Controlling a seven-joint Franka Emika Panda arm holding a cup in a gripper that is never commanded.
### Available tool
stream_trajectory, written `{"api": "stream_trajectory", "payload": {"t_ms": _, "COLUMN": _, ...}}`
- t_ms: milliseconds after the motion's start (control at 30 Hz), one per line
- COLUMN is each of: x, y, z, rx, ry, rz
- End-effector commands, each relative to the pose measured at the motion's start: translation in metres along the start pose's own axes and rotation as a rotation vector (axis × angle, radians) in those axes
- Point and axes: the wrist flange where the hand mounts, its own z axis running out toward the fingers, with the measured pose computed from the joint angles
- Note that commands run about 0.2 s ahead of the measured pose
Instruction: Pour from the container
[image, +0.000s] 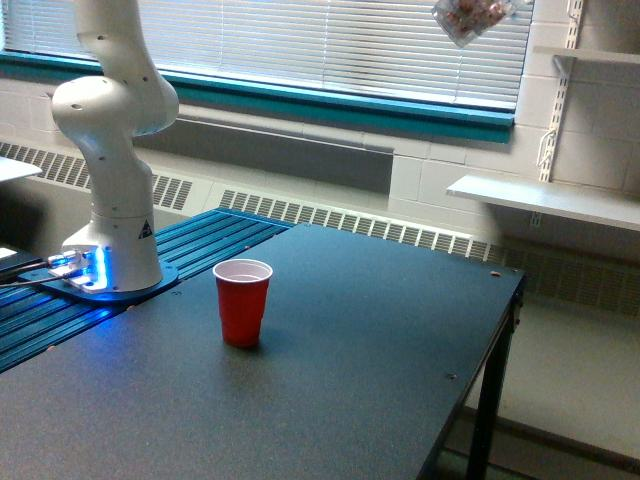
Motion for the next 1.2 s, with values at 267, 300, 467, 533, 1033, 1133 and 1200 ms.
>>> {"api": "stream_trajectory", "payload": {"t_ms": 267, "x": -0.066, "y": 0.078, "z": 0.063, "rx": -0.232, "ry": -0.190, "rz": 0.012}}
{"api": "stream_trajectory", "payload": {"t_ms": 300, "x": -0.073, "y": 0.081, "z": 0.064, "rx": -0.247, "ry": -0.198, "rz": 0.027}}
{"api": "stream_trajectory", "payload": {"t_ms": 467, "x": -0.114, "y": 0.101, "z": 0.071, "rx": -0.325, "ry": -0.259, "rz": 0.045}}
{"api": "stream_trajectory", "payload": {"t_ms": 533, "x": -0.128, "y": 0.110, "z": 0.072, "rx": -0.347, "ry": -0.272, "rz": 0.045}}
{"api": "stream_trajectory", "payload": {"t_ms": 1033, "x": -0.221, "y": 0.144, "z": 0.048, "rx": -0.504, "ry": -0.388, "rz": 0.071}}
{"api": "stream_trajectory", "payload": {"t_ms": 1133, "x": -0.230, "y": 0.144, "z": 0.037, "rx": -0.491, "ry": -0.396, "rz": 0.116}}
{"api": "stream_trajectory", "payload": {"t_ms": 1200, "x": -0.237, "y": 0.147, "z": 0.031, "rx": -0.501, "ry": -0.404, "rz": 0.133}}
